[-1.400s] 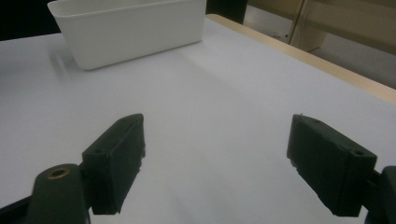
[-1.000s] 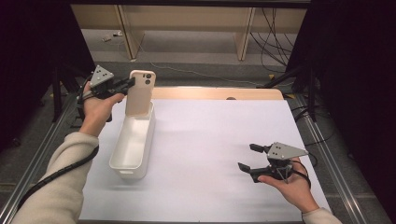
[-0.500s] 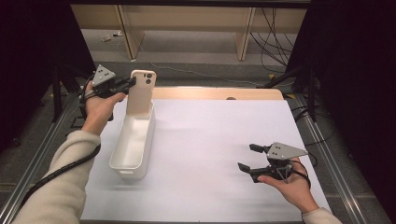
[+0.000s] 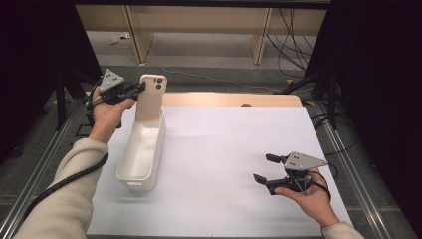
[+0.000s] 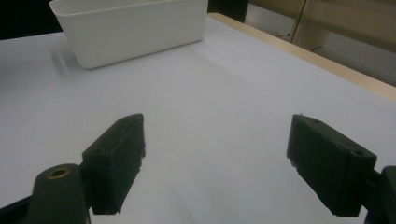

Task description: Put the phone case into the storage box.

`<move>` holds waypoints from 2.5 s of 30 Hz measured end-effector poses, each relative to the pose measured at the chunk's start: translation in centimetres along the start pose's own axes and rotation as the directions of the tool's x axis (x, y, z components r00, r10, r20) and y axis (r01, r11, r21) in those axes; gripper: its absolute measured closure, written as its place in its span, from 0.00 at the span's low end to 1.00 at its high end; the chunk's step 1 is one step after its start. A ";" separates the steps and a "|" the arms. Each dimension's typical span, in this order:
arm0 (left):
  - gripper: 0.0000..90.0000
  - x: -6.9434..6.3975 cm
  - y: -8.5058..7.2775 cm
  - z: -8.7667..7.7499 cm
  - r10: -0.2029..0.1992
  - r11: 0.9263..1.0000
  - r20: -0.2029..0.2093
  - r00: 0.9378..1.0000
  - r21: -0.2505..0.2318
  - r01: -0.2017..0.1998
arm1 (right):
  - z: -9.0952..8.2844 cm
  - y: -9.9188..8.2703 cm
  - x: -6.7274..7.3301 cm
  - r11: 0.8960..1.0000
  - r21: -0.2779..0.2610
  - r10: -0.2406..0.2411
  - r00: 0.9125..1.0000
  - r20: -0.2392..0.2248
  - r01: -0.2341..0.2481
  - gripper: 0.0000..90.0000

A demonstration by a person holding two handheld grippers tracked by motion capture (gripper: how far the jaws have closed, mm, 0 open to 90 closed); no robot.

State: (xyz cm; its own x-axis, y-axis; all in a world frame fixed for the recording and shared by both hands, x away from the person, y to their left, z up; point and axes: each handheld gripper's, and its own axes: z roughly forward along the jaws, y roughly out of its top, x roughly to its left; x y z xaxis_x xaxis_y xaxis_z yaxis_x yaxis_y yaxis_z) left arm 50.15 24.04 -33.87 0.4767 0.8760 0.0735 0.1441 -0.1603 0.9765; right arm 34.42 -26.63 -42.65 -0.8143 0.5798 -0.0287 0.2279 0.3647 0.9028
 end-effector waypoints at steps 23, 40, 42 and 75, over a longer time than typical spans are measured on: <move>0.90 0.0 -0.4 0.8 -0.006 1.000 -0.004 1.000 0.011 0.006 | 0.0 0.0 0.0 1.000 0.003 -0.001 1.000 0.000 0.001 0.23; 0.90 0.2 -0.7 1.1 -0.011 1.000 -0.009 1.000 0.020 0.011 | 0.1 0.0 0.0 1.000 0.002 0.000 1.000 -0.002 0.000 0.23; 0.90 0.2 -0.7 1.2 -0.012 1.000 -0.009 1.000 0.020 0.012 | 0.1 0.0 0.0 1.000 0.003 0.000 1.000 -0.004 0.000 0.23; 0.90 0.2 -1.3 2.1 -0.019 0.999 -0.007 1.000 0.040 0.019 | 0.1 -0.1 0.0 1.000 0.004 0.001 1.000 -0.004 -0.001 0.23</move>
State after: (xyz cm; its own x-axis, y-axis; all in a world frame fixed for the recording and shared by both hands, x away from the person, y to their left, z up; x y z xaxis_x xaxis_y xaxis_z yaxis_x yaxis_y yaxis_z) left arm 51.83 23.43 -35.51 0.4681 0.8818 0.0566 0.1877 -0.1619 0.9688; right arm 34.49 -26.62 -42.73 -0.8163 0.5770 -0.0264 0.2302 0.3670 0.9013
